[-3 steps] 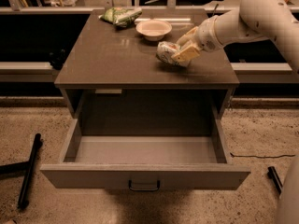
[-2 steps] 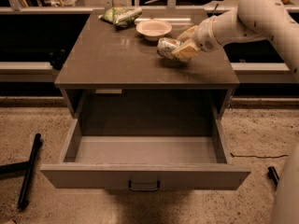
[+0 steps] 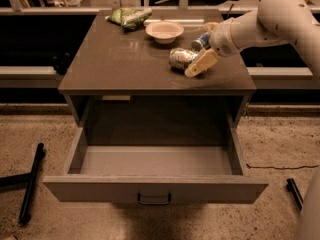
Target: Pick 7up can from top drawer and place on counter
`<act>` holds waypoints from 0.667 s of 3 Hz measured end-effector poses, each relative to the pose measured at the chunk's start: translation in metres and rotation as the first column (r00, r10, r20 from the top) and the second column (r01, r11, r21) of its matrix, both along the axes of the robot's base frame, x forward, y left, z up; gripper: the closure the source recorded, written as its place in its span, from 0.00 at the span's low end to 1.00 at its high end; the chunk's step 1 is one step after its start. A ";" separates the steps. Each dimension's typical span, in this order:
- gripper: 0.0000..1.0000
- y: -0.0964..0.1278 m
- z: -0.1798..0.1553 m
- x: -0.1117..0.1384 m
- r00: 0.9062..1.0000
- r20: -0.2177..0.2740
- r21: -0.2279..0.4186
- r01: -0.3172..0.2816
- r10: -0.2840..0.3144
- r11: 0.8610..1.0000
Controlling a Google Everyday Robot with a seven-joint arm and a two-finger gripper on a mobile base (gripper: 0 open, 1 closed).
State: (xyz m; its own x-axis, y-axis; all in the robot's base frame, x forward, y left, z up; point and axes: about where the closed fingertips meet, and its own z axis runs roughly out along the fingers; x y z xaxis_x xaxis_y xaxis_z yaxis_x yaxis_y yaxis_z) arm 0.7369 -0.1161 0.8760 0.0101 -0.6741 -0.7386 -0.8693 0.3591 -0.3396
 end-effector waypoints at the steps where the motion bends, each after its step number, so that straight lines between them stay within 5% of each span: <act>1: 0.00 -0.012 0.006 -0.006 1.000 0.019 0.012 0.017 -0.017 1.000; 2: 0.00 -0.031 0.003 -0.017 0.999 0.023 0.027 0.044 -0.045 0.999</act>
Offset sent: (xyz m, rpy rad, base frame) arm -0.0311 -0.0611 0.0018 0.0426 -0.0327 -0.0910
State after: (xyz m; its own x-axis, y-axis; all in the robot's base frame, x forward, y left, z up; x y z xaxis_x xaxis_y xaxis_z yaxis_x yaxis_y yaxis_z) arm 0.7203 -0.1467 0.8792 -0.0016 -0.6544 -0.7561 -0.8439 0.4065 -0.3500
